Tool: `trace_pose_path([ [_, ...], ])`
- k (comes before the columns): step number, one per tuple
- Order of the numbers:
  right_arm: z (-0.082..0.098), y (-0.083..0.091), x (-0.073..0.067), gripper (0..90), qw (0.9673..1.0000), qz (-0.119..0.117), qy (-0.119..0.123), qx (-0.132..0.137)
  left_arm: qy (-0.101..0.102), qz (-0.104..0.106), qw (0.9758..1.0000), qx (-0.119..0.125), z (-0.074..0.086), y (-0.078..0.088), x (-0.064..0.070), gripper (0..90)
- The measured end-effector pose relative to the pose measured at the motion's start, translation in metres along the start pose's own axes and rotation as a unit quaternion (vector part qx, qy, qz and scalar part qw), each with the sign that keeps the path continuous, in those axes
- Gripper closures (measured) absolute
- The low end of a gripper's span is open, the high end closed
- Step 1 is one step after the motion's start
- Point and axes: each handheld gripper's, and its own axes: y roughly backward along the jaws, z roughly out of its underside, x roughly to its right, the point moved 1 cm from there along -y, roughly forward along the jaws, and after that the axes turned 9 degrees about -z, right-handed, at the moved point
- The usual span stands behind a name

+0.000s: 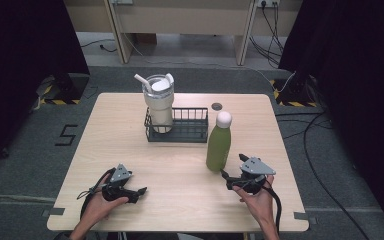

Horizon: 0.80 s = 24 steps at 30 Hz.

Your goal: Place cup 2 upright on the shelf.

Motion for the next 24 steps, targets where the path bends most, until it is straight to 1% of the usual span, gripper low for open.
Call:
trace_pose_path([
  [1, -0.001, -0.001, 0.001, 15.1, 1.0, 0.0, 0.005, 0.002, 0.0, 0.001, 1.0, -0.001, 0.0, 0.0, 0.0, 12.5],
  [6, -0.01, -0.007, 0.002, 15.1, 0.9999, -0.002, 0.008, 0.007, -0.001, 0.001, 1.0, -0.002, 0.0, 0.0, 0.0, 11.9],
  [7, -0.011, -0.01, 0.002, 15.2, 0.9999, -0.003, 0.011, 0.013, -0.001, 0.001, 1.0, -0.002, 0.0, 0.0, 0.0, 11.9],
  [9, -0.014, -0.017, 0.002, 15.1, 0.9999, -0.005, 0.009, 0.013, -0.001, 0.001, 1.0, -0.002, 0.0, 0.0, 0.0, 11.9],
  [10, -0.014, -0.017, 0.002, 15.1, 0.9999, -0.005, 0.009, 0.013, -0.001, 0.001, 1.0, -0.002, 0.0, 0.0, 0.0, 11.9],
  [11, -0.016, -0.022, 0.002, 15.1, 0.9998, -0.004, 0.009, 0.015, -0.001, 0.001, 1.0, -0.002, 0.0, 0.0, 0.0, 11.9],
  [13, -0.017, -0.025, 0.002, 15.1, 0.9998, -0.006, 0.011, 0.015, -0.001, 0.001, 1.0, -0.002, 0.0, 0.0, 0.0, 11.9],
  [16, -0.019, -0.028, 0.001, 15.0, 0.9998, -0.007, 0.008, 0.016, -0.001, 0.001, 1.0, -0.002, 0.0, 0.0, 0.0, 11.9],
  [18, -0.02, -0.031, 0.002, 15.0, 0.9997, -0.008, 0.01, 0.022, -0.001, 0.001, 1.0, -0.002, 0.0, 0.0, 0.0, 11.9],
  [21, -0.019, -0.035, 0.005, 15.0, 0.9994, -0.008, 0.006, 0.032, -0.001, 0.001, 1.0, -0.002, 0.0, 0.0, 0.0, 11.9],
  [24, -0.018, -0.038, 0.007, 15.1, 0.9995, -0.006, 0.008, 0.031, -0.001, 0.001, 1.0, -0.002, 0.0, 0.0, 0.0, 11.9],
])
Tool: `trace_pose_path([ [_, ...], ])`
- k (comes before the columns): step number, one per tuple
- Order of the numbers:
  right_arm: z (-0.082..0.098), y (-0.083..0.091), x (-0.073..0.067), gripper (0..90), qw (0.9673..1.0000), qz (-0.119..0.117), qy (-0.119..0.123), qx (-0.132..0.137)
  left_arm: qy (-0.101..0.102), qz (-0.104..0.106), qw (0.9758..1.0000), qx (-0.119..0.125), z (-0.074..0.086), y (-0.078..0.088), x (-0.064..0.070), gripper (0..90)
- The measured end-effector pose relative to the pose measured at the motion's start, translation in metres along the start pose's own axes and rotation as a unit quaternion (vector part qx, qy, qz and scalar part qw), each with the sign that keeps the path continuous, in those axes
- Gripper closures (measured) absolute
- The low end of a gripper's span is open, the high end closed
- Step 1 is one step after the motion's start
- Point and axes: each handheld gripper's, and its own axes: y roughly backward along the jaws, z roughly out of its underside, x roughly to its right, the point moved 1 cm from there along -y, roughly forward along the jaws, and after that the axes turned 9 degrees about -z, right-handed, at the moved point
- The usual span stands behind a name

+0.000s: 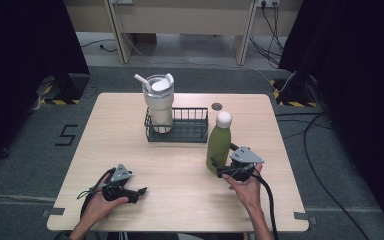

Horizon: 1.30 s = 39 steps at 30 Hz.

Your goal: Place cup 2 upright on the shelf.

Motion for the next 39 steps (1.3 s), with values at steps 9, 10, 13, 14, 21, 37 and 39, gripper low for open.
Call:
trace_pose_path([
  [9, 0.004, -0.011, 0.002, 15.1, 1.0, -0.006, -0.001, 0.005, 0.0, 0.0, 1.0, 0.0, 0.0, 0.0, 0.0, 11.9],
  [10, 0.004, -0.012, 0.002, 15.1, 0.9999, -0.007, -0.002, 0.007, 0.0, 0.0, 1.0, 0.0, 0.0, 0.0, 0.0, 11.9],
  [13, 0.005, -0.014, 0.003, 15.1, 0.9999, -0.008, -0.004, 0.013, 0.0, 0.0, 1.0, 0.0, 0.0, 0.0, 0.0, 11.9],
  [14, 0.006, -0.016, 0.003, 15.0, 0.9998, -0.01, -0.006, 0.015, 0.0, 0.0, 1.0, 0.0, 0.0, 0.0, 0.0, 11.9],
  [21, 0.009, -0.024, 0.004, 14.9, 0.9997, -0.011, -0.008, 0.021, 0.0, 0.0, 1.0, 0.0, 0.0, 0.0, 0.0, 11.9],
  [37, 0.012, -0.033, 0.008, 17.3, 0.9989, -0.019, -0.016, 0.04, 0.0, 0.0, 1.0, 0.0, 0.0, 0.0, 0.0, 11.9],
  [39, 0.012, -0.034, 0.008, 18.5, 0.9986, -0.021, -0.016, 0.045, 0.0, 0.0, 1.0, 0.0, 0.0, 0.0, 0.0, 11.9],
])
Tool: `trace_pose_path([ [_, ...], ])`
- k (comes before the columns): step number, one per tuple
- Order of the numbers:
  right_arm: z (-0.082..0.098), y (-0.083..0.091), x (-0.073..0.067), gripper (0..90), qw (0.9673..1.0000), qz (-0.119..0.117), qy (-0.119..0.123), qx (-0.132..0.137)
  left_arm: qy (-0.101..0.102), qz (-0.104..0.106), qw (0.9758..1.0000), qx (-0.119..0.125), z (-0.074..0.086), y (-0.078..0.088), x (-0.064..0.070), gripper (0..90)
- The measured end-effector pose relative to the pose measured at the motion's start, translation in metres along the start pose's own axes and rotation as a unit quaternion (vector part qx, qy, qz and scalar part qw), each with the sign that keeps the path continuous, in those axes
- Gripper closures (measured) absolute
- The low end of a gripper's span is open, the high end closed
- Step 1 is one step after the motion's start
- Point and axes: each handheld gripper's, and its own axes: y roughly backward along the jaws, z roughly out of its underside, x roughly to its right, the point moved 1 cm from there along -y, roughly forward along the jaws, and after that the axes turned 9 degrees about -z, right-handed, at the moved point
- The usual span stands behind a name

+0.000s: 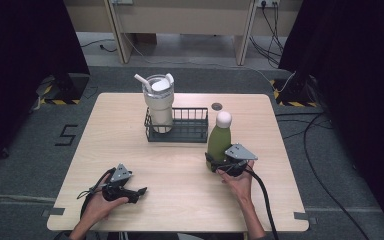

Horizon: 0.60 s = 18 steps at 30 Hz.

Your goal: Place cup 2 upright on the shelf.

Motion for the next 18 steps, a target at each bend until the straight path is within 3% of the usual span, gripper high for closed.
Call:
trace_pose_path([
  [18, 0.002, -0.0037, 0.0022, 20.3, 0.9999, -0.009, -0.009, 0.01, 0.0, 0.0, 1.0, 0.0, 0.0, 0.0, 0.0, 11.9],
])
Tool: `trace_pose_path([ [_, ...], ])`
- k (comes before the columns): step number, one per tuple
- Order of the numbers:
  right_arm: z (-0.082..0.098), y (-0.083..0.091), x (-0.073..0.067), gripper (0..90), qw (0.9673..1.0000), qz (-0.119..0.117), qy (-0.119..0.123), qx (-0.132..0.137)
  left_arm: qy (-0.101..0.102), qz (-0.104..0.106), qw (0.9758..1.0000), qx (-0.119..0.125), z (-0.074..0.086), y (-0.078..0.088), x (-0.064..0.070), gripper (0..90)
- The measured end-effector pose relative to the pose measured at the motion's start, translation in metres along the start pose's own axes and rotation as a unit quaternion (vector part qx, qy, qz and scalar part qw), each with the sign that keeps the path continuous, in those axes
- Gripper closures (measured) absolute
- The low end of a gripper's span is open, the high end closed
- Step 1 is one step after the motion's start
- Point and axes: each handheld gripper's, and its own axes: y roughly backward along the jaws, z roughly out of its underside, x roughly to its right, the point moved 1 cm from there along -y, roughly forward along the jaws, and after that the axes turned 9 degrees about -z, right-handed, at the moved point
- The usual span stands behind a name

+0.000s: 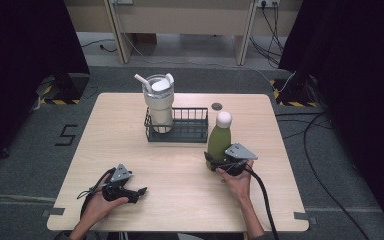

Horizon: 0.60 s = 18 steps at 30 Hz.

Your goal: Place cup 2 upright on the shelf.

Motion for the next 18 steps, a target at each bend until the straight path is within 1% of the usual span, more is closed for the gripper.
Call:
trace_pose_path([
  [9, -0.0012, 0.0006, -0.0028, 20.7, 1.0, 0.006, 0.006, -0.004, 0.0, 0.0, 1.0, 0.0, 0.0, 0.0, 0.0, 11.9],
  [13, -0.0022, 0.0021, -0.0019, 20.7, 1.0, 0.007, 0.004, -0.004, 0.0, 0.0, 1.0, 0.0, 0.0, 0.0, 0.0, 11.9],
  [14, -0.0035, 0.0038, -0.0011, 20.7, 1.0, 0.005, -0.002, 0.004, 0.0, 0.0, 1.0, 0.0, 0.0, 0.0, 0.0, 11.9],
  [16, -0.0046, 0.0051, -0.0013, 20.7, 0.9999, 0.007, -0.007, 0.006, 0.0, 0.0, 1.0, 0.0, 0.0, 0.0, 0.0, 11.9],
  [18, -0.0077, 0.0078, -0.001, 20.8, 0.9999, 0.011, 0.007, 0.006, 0.0, 0.0, 1.0, 0.0, 0.0, 0.0, 0.0, 11.9],
])
